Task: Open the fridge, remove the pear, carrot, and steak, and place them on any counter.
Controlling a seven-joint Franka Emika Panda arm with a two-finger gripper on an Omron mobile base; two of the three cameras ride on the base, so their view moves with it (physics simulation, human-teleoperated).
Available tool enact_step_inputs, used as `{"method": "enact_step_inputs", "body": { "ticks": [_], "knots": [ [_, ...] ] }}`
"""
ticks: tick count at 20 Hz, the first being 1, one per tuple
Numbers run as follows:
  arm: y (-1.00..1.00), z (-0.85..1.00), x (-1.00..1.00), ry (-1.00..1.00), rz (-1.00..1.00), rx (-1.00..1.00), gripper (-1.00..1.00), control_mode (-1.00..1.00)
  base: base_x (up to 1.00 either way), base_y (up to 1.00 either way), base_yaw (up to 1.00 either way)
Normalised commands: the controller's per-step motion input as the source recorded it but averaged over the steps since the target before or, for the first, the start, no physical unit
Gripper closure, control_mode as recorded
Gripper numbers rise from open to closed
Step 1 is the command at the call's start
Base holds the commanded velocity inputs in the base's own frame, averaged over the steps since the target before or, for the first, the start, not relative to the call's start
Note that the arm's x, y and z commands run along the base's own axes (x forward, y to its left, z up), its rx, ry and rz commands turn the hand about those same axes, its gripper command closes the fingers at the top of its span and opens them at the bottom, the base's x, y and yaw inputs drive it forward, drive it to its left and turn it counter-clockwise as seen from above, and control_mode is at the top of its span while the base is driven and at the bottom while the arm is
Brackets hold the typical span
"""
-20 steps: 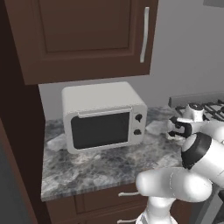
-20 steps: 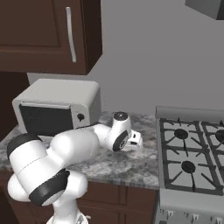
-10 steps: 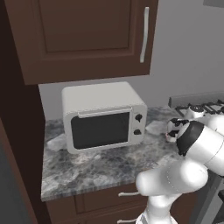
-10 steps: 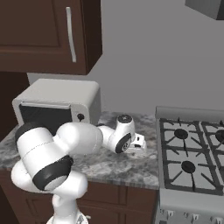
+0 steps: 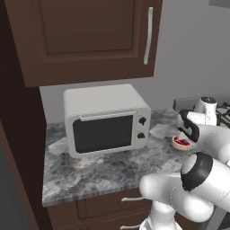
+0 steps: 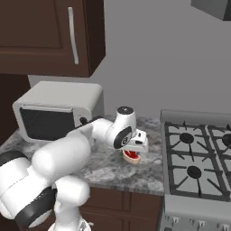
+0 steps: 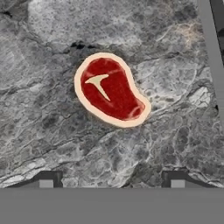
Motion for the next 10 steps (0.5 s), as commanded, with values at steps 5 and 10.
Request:
{"method": "enact_step_inputs", "body": {
  "ticks": [5, 10],
  "knots": [
    [0.95, 1.0, -0.4, 0.09, 0.0, 0.0, -1.0, -1.0, 0.0, 0.0, 0.0],
    [0.8, 1.0, -0.66, 0.01, 0.0, 0.03, -1.0, -1.0, 0.0, 0.0, 0.0]
  ]
}}
